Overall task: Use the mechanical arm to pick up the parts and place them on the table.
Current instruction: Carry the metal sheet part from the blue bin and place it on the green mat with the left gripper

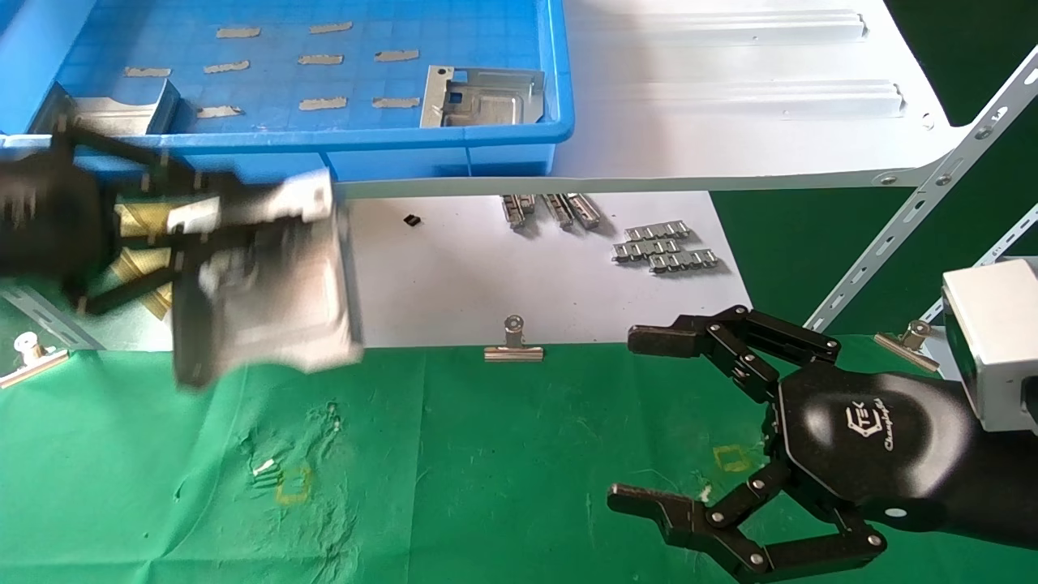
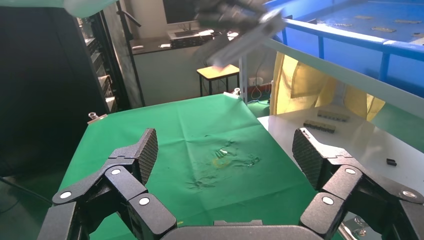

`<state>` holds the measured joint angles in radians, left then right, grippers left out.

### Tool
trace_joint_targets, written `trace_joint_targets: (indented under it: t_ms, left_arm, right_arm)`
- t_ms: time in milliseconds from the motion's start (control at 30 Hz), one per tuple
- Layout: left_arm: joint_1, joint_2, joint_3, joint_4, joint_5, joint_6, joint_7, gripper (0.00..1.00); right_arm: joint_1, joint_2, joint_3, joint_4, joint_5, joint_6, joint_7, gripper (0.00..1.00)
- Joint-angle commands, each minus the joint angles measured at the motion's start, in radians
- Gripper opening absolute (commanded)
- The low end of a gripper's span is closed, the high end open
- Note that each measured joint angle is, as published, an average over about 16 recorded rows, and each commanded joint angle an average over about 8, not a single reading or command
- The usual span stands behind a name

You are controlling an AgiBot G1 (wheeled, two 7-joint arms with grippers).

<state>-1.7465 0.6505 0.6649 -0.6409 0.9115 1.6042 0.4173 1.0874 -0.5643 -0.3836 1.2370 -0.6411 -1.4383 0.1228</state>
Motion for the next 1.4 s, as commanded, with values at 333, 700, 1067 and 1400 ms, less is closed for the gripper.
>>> trace_joint_targets:
  t_ms: [333,700,1067,1400]
  left_arm:
    - [0.064,-0.013,0.203,0.084,0.071,-0.016,0.344,0.0]
    - [0.096,0.063,0.297,0.254,0.08,-0.021,0.512,0.0]
    - [0.11,0.133,0.322,0.45,0.08,-0.045,0.565,0.94]
    - [0.1,0.164,0.315,0.533,0.062,-0.034,0.58,1.0]
  right_arm:
    - [0.0,0.0,0.0,0.0,0.0,0.0,0.0,1.0]
    - [0.0,0.0,0.0,0.0,0.0,0.0,0.0,1.0]
    - [0.0,0.0,0.0,0.0,0.0,0.0,0.0,1.0]
    - [0.0,0.0,0.0,0.0,0.0,0.0,0.0,1.0]
